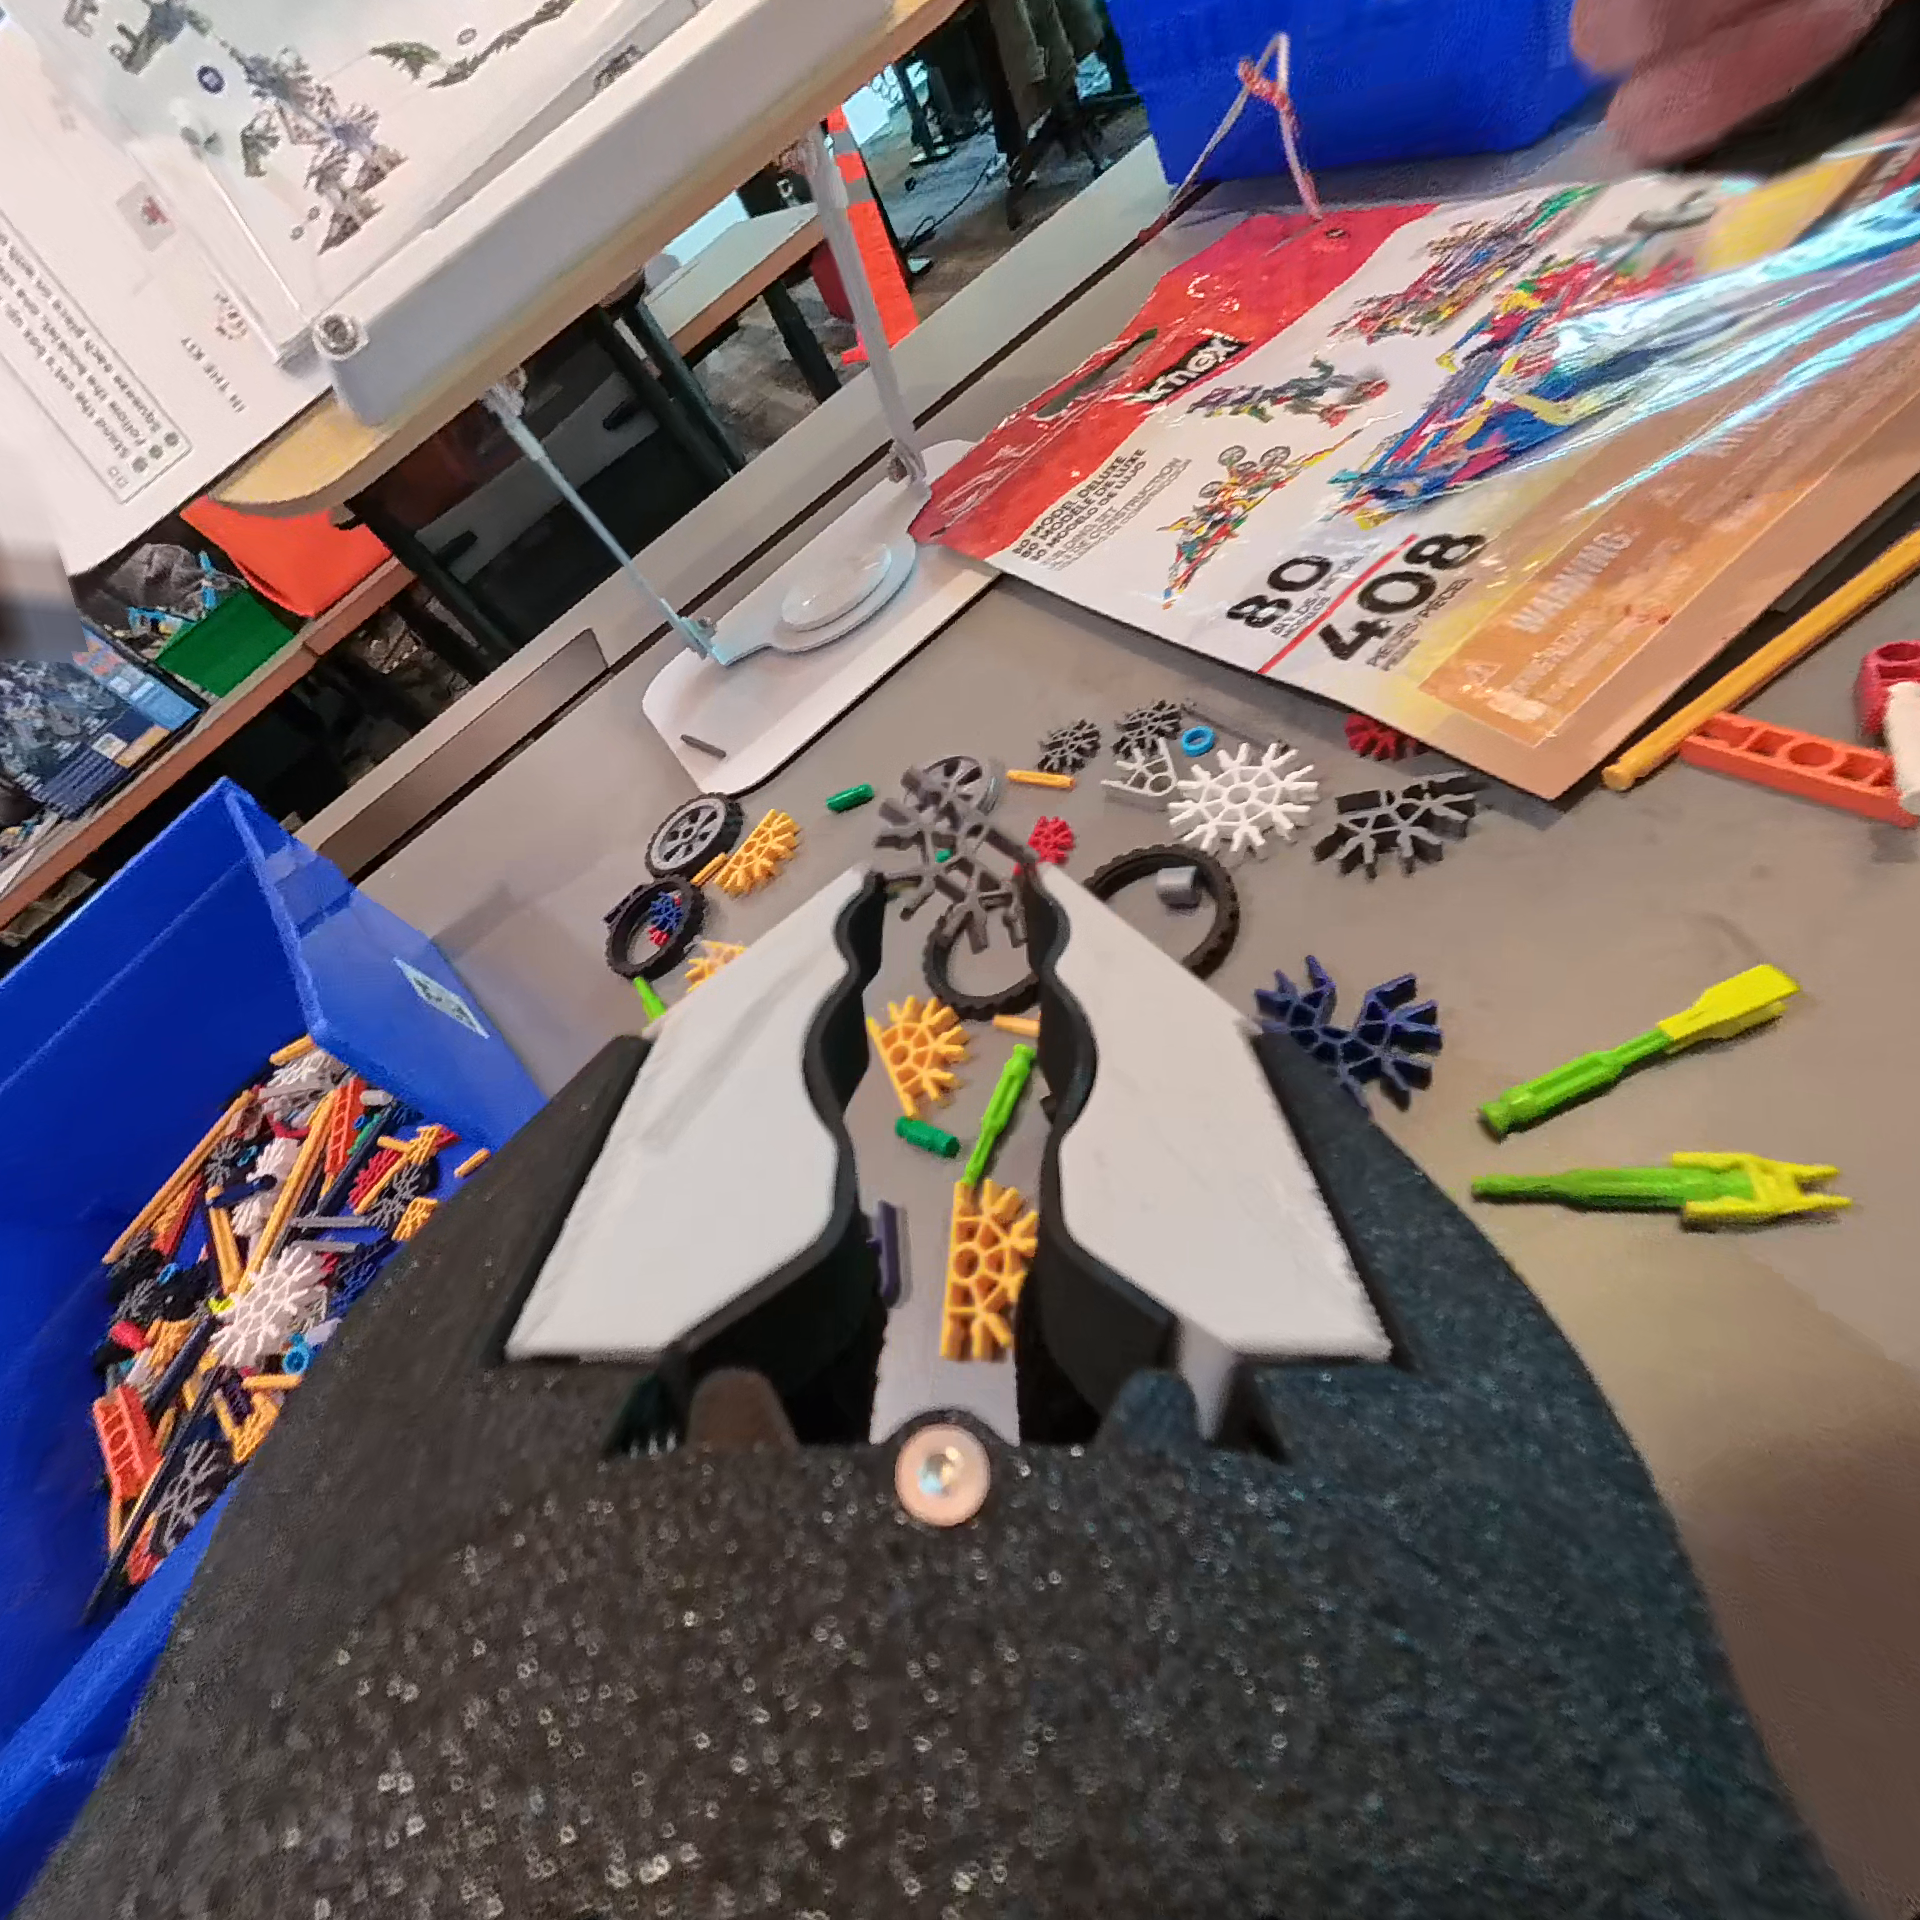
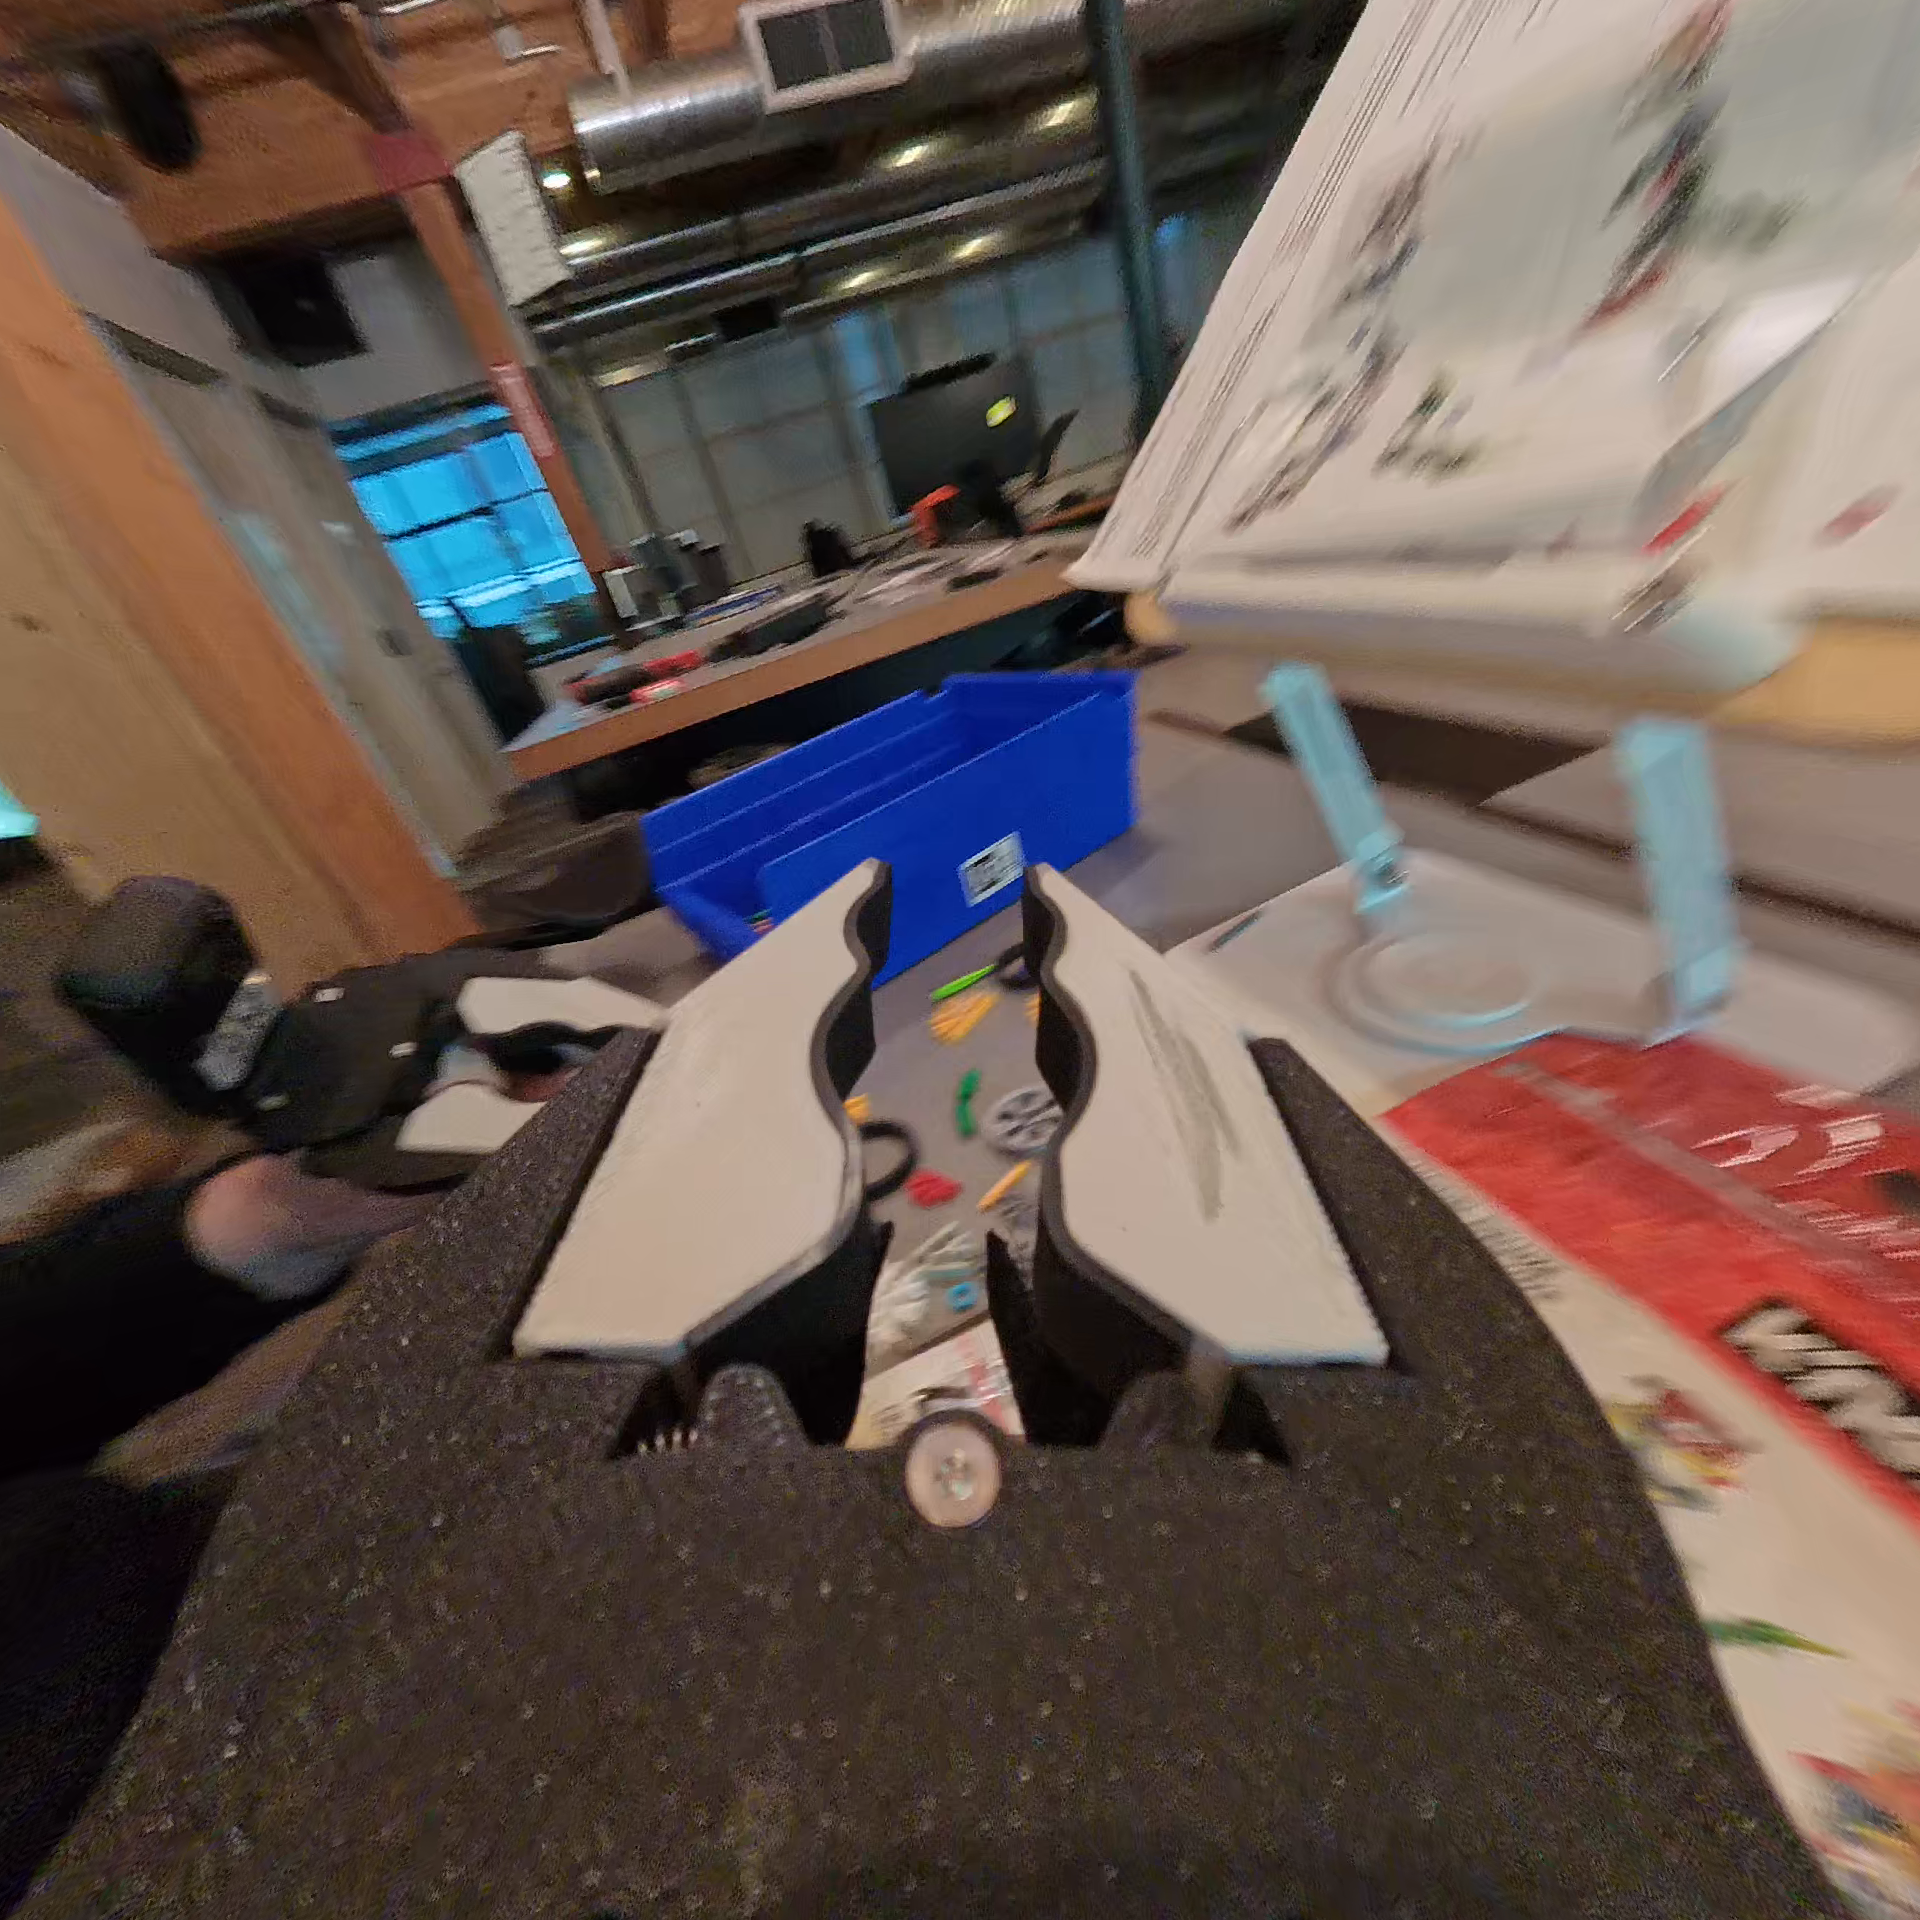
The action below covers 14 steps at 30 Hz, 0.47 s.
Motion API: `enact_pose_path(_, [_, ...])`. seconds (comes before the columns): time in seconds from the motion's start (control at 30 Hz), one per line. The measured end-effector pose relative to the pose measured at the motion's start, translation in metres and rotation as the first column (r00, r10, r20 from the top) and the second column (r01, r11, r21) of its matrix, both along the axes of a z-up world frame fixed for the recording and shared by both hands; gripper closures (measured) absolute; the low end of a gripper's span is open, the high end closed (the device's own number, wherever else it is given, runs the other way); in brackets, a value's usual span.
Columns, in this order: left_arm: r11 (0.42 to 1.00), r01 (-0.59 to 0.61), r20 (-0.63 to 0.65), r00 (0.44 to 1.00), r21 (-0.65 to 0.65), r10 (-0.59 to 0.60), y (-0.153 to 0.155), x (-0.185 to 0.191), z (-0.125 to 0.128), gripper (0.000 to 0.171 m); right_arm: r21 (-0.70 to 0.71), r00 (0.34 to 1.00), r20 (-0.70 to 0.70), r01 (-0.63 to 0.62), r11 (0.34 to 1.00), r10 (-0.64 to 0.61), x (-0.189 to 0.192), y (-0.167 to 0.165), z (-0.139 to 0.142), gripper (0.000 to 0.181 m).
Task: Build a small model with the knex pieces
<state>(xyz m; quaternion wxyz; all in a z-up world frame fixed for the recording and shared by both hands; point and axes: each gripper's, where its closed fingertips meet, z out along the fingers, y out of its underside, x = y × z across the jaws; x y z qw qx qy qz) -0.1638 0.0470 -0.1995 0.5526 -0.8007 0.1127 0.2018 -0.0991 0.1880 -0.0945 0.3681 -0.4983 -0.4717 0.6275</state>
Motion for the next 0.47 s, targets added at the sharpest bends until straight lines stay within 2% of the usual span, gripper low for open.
enact_pose_path(0.1, [1.0, -0.013, -0.001, 1.0, -0.005, 0.013, -0.002, -0.006, -0.001, 0.147, 0.104, 0.98, -0.132, 0.162, 0.981, -0.148, 0.02, 0.025, 0.032, 0.158])
enact_pose_path(0.2, [1.0, -0.022, 0.003, 1.0, -0.014, 0.022, -0.001, -0.011, -0.003, 0.147, 0.156, 0.958, -0.187, 0.248, 0.956, -0.218, 0.03, 0.035, 0.044, 0.158])
enact_pose_path(0.47, [0.998, -0.034, 0.003, 0.999, -0.044, 0.034, -0.001, -0.018, -0.009, 0.147, 0.115, 0.959, -0.154, 0.256, 0.96, -0.238, 0.026, 0.044, 0.035, 0.158])
